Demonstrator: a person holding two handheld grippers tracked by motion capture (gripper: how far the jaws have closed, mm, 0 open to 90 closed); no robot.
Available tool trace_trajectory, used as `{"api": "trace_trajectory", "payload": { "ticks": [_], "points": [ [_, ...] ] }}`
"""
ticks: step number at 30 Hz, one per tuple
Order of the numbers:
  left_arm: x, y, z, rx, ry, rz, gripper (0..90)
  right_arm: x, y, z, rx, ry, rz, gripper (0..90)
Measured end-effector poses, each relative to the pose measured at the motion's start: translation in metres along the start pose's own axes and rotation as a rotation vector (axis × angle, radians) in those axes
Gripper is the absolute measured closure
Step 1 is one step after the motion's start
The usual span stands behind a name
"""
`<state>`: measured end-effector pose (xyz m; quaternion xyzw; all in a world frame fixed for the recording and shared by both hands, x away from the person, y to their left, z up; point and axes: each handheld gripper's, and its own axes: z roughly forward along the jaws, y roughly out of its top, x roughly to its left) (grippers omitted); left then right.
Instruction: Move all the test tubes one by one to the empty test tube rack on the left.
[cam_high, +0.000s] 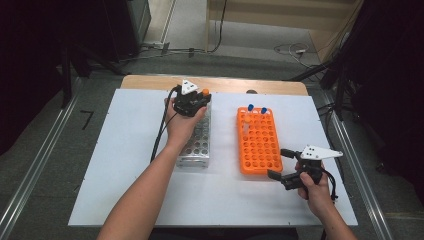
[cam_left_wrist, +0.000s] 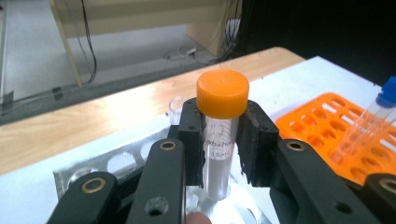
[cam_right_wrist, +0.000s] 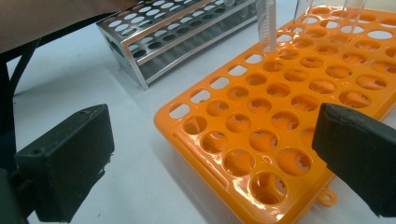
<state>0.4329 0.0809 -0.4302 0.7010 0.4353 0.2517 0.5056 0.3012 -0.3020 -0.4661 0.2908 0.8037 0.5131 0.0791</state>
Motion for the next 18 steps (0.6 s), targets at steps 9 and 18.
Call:
{"api": "trace_trajectory", "payload": {
  "ticks": [9,18],
  "points": [
    [0.000,-0.001,-0.001,0.045,-0.019,-0.008,60.9,0.000,0.000,0.001,0.006,-0.001,-0.002,0.0],
    [-0.002,0.002,-0.013,0.025,-0.099,-0.050,27.6,-0.001,0.001,0.002,0.003,-0.005,0.003,0.0]
  ]
}}
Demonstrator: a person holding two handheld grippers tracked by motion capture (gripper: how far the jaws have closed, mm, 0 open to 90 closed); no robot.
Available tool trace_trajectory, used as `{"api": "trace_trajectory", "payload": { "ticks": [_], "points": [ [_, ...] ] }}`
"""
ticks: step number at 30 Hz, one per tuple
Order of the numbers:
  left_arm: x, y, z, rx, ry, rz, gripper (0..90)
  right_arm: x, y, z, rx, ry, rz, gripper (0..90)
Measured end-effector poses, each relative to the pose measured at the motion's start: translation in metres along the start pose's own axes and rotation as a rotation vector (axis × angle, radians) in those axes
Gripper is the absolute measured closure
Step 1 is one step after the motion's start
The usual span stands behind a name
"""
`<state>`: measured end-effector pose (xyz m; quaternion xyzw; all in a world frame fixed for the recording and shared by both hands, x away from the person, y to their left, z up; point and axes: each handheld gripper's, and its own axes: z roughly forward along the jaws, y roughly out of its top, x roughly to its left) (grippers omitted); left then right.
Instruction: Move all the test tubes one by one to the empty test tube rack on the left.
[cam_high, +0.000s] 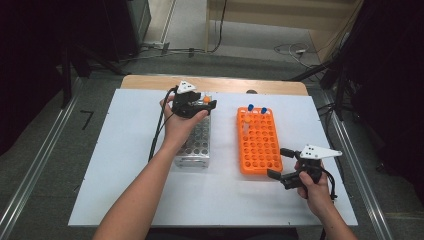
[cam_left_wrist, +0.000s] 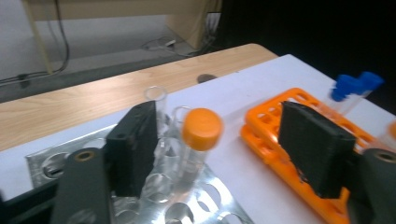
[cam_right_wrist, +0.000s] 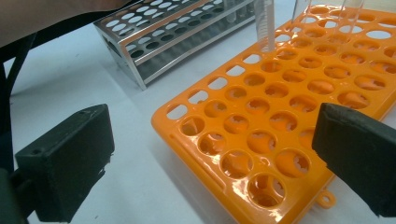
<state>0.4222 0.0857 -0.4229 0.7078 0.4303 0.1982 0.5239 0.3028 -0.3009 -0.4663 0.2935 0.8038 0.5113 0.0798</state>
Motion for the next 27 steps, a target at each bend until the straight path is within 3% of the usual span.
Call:
{"api": "trace_trajectory", "payload": {
  "ticks": [7,12,19,27],
  "points": [
    [-0.012,-0.004,-0.022,-0.015,-0.075,0.006,9.3,-0.001,0.006,0.000,-0.019,-0.011,0.001,0.0],
    [-0.020,-0.009,-0.037,-0.027,-0.113,0.013,2.3,-0.001,0.010,0.003,-0.025,-0.007,0.012,0.0],
    [-0.032,-0.017,-0.060,-0.035,-0.149,0.039,0.0,-0.002,0.017,0.009,-0.023,-0.001,0.014,0.0],
    [-0.041,-0.032,-0.083,-0.051,-0.179,0.026,0.0,-0.006,0.026,0.018,-0.034,-0.005,0.025,2.6]
  ]
}}
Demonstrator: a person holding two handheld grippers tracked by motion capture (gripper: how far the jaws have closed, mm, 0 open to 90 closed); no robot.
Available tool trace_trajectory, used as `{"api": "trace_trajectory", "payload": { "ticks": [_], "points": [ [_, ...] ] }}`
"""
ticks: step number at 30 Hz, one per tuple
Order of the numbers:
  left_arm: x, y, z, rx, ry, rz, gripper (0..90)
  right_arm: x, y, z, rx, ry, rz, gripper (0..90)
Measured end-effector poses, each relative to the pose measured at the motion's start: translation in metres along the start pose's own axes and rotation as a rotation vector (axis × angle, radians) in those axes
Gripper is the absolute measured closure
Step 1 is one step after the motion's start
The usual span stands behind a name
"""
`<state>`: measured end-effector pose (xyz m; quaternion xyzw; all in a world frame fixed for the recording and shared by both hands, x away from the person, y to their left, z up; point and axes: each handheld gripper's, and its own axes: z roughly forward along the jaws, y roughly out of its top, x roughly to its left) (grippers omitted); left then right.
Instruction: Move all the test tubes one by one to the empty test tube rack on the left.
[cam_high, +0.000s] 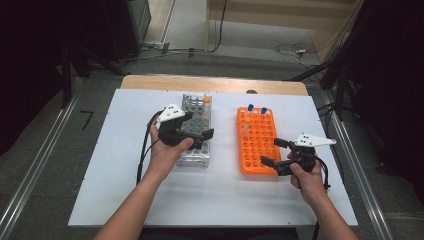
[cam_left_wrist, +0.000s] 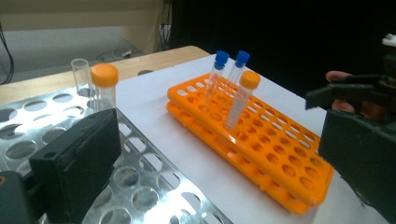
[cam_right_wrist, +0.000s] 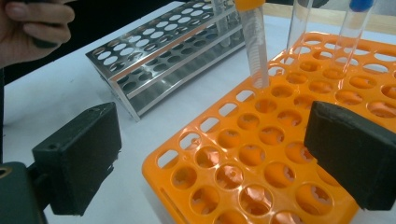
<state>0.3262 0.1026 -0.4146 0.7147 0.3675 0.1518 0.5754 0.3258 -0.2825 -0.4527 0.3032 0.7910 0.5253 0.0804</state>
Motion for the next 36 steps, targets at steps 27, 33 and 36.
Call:
{"api": "trace_trajectory", "payload": {
  "ticks": [27,33,36],
  "points": [
    [-0.013,-0.029,-0.021,-0.001,-0.034,-0.026,0.0,-0.016,0.024,0.051,0.074,-0.116,-0.007,49.0],
    [-0.014,-0.030,-0.021,0.006,-0.039,-0.027,0.0,-0.016,0.035,0.063,0.105,-0.126,-0.016,51.9],
    [-0.013,-0.030,-0.022,0.001,-0.035,-0.034,0.0,-0.016,0.039,0.071,0.119,-0.131,-0.016,54.0]
  ]
}}
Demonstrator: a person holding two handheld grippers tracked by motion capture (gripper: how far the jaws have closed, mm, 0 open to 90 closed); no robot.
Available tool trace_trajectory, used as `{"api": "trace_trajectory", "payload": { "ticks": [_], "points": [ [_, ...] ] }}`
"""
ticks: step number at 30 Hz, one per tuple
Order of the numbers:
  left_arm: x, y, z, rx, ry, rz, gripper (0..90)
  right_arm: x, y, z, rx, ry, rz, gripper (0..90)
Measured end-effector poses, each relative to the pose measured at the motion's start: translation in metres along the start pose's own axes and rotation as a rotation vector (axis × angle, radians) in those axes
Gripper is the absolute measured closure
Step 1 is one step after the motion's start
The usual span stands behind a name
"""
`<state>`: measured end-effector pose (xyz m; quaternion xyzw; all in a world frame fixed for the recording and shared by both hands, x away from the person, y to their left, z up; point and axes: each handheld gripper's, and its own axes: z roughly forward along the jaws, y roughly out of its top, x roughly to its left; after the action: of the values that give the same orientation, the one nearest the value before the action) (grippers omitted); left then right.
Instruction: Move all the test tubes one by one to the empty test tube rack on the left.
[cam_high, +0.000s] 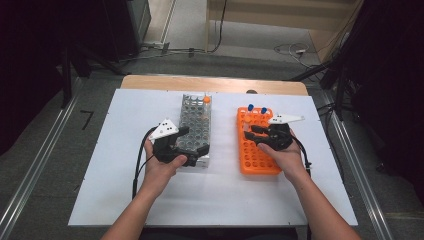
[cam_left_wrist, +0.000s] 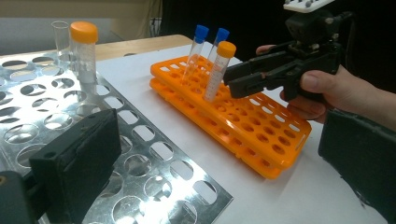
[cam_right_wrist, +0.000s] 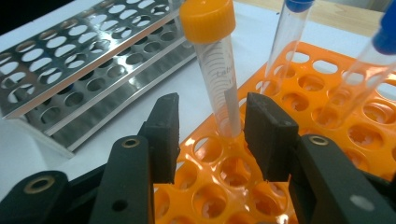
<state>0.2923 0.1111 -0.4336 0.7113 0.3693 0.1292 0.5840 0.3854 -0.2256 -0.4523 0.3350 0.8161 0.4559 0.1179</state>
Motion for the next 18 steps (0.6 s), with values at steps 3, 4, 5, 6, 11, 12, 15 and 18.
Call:
{"api": "trace_trajectory", "payload": {
  "ticks": [3,4,5,6,11,12,15,18],
  "points": [
    [0.001,0.000,-0.002,0.000,0.003,-0.001,0.0,0.001,0.004,0.008,0.021,-0.008,-0.003,55.8],
    [0.001,-0.001,-0.002,-0.004,0.002,-0.004,0.0,0.001,0.005,0.011,0.033,-0.016,-0.004,56.6],
    [0.001,-0.001,-0.003,-0.003,0.004,-0.004,0.0,0.000,0.006,0.016,0.049,-0.023,0.002,59.0],
    [0.002,-0.001,-0.003,-0.002,0.005,-0.003,0.0,-0.001,0.007,0.018,0.057,-0.034,0.005,60.0],
    [0.002,-0.001,-0.003,-0.002,0.008,-0.003,0.0,-0.002,0.009,0.023,0.093,-0.057,0.007,65.6],
    [0.002,-0.001,-0.003,-0.002,0.008,-0.003,0.0,-0.002,0.009,0.023,0.093,-0.057,0.007,65.6],
    [0.000,-0.001,-0.001,0.002,0.006,0.000,0.0,0.000,0.010,0.026,0.114,-0.088,-0.028,70.9],
    [-0.001,-0.001,-0.001,0.000,0.008,0.005,0.0,0.000,0.010,0.025,0.103,-0.103,-0.033,72.7]
  ]
}}
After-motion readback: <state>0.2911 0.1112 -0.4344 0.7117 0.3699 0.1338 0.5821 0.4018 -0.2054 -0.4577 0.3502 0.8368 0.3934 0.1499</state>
